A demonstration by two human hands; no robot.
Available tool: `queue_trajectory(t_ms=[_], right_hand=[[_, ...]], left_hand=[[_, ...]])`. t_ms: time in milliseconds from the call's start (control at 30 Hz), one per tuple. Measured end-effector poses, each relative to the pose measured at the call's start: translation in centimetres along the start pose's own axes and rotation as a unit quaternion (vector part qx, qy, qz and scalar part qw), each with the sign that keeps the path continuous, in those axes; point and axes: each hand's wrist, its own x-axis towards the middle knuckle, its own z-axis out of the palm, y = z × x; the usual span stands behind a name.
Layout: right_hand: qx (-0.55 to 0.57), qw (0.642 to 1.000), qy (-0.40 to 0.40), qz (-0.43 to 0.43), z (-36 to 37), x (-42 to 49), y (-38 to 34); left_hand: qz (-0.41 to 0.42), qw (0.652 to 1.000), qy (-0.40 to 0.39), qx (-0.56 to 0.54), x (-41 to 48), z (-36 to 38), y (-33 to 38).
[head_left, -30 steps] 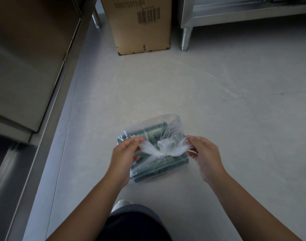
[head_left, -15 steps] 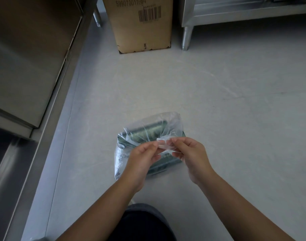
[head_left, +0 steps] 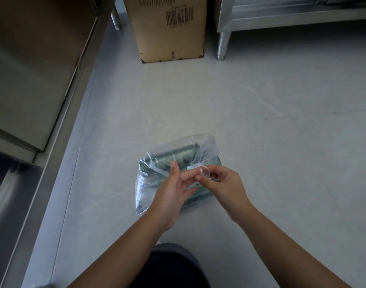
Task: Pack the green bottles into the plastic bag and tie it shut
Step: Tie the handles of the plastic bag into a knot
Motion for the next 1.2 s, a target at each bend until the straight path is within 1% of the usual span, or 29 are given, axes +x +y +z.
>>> queue_trajectory(t_ms=[133,233,300,333,400,433,500,533,567,600,667,733,800,867,1000,1200], right_hand=[[0.029,0.999,0.017,0.002,0.0,0.2,0.2],[0.051,0.998,0.039,0.011,0.2,0.5,0.3],[0.045,0.997,0.055,0.017,0.4,0.8,0.3],[0.041,0.997,0.065,0.018,0.5,1.0,0.3],[0.040,0.996,0.081,0.019,0.6,1.5,0.3],[0.040,0.995,0.087,0.021,0.6,1.8,0.2],[0.033,0.995,0.095,0.025,0.9,2.3,-0.2],[0.029,0.994,0.098,0.027,1.1,2.4,-0.5],[0.030,0.994,0.103,0.033,1.4,2.5,-0.7],[0.037,0.992,0.110,0.045,1.8,2.4,-1.1],[0.066,0.987,0.125,0.075,2.8,1.7,-2.2],[0.093,0.979,0.145,0.105,3.7,0.7,-3.9],[0.107,0.973,0.166,0.119,4.3,-0.4,-6.0],[0.119,0.969,0.177,0.122,4.8,-1.4,-8.9],[0.128,0.972,0.161,0.116,5.7,-3.6,-16.0],[0.112,0.974,0.140,0.141,5.0,-8.2,-26.7]], left_hand=[[-0.001,1.000,-0.018,0.020,0.0,-0.5,-0.1],[-0.001,0.999,0.014,0.040,0.1,-1.0,0.0],[0.020,0.990,0.063,0.126,0.4,-1.4,0.0],[0.044,0.977,0.088,0.190,0.5,-1.8,0.0],[0.106,0.932,0.122,0.324,0.7,-2.9,-0.1],[0.135,0.901,0.127,0.392,0.8,-3.5,-0.1],[0.189,0.817,0.127,0.529,0.9,-4.8,-0.1],[0.205,0.773,0.124,0.588,1.0,-5.2,0.1],[0.213,0.736,0.122,0.631,0.9,-5.4,0.5],[0.213,0.710,0.123,0.659,0.8,-5.5,1.0],[0.203,0.683,0.124,0.690,-0.1,-5.6,2.2],[0.182,0.668,0.124,0.711,-1.3,-5.8,3.8],[0.153,0.663,0.142,0.719,-2.9,-6.0,5.9],[0.128,0.673,0.170,0.708,-4.7,-5.9,8.5],[0.102,0.684,0.203,0.693,-8.6,-4.1,14.6],[0.121,0.695,0.225,0.672,-13.9,0.7,23.8]])
